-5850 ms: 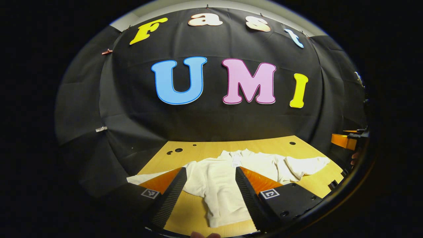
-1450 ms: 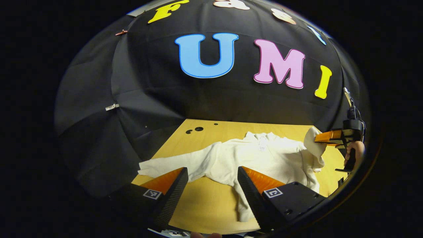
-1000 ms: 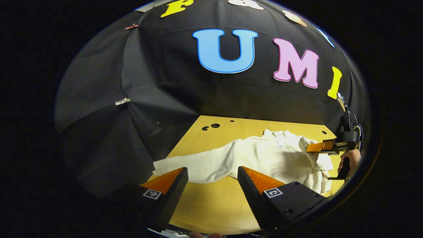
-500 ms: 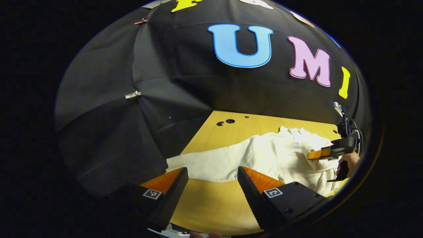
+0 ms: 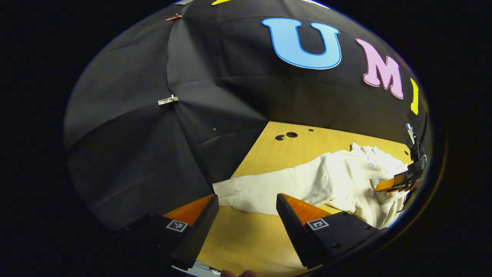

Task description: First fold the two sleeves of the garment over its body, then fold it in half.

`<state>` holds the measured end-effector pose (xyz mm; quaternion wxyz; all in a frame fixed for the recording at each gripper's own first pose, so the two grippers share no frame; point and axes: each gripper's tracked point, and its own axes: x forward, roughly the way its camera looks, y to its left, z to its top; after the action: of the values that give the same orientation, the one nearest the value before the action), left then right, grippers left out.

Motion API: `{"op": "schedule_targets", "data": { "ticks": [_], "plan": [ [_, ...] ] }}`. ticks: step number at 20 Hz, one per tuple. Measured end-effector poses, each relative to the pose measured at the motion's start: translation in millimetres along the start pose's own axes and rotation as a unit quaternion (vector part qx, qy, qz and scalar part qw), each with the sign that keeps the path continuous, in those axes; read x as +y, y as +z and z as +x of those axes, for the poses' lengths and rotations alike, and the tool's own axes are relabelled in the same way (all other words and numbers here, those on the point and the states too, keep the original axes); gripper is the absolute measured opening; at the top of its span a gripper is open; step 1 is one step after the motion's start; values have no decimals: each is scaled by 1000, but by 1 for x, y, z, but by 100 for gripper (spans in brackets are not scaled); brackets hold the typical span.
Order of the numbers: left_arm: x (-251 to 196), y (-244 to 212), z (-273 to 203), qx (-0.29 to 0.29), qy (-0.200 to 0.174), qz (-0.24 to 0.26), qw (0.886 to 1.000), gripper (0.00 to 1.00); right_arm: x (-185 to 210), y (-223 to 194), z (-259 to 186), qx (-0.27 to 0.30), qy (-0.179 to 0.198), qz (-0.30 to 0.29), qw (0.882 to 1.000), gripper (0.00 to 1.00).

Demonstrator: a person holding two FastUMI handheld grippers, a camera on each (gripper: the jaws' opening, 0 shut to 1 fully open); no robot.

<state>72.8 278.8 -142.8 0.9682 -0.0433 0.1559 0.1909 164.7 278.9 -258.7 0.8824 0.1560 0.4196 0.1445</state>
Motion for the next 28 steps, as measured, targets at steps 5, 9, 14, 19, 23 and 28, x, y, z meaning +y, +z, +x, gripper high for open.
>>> {"op": "schedule_targets", "data": {
  "ticks": [5,9,14,19,23,28],
  "plan": [
    [12,-1,30,7,7,7,1000,96,17,3,-32,-12,43,-5,999,87],
    [20,-4,56,21,14,13,1000,96,20,1,-74,-28,70,-2,997,88],
    [24,-24,95,67,10,4,998,96,-3,-10,-123,-46,73,-7,996,88],
    [34,-49,118,117,30,-10,993,96,-29,-21,-163,-61,64,19,996,88],
    [35,-67,125,151,34,-14,988,97,-49,-25,-184,-72,52,44,995,88],
    [23,-70,129,154,10,-27,988,91,-52,-27,-212,-90,61,72,991,88]
  ]
}}
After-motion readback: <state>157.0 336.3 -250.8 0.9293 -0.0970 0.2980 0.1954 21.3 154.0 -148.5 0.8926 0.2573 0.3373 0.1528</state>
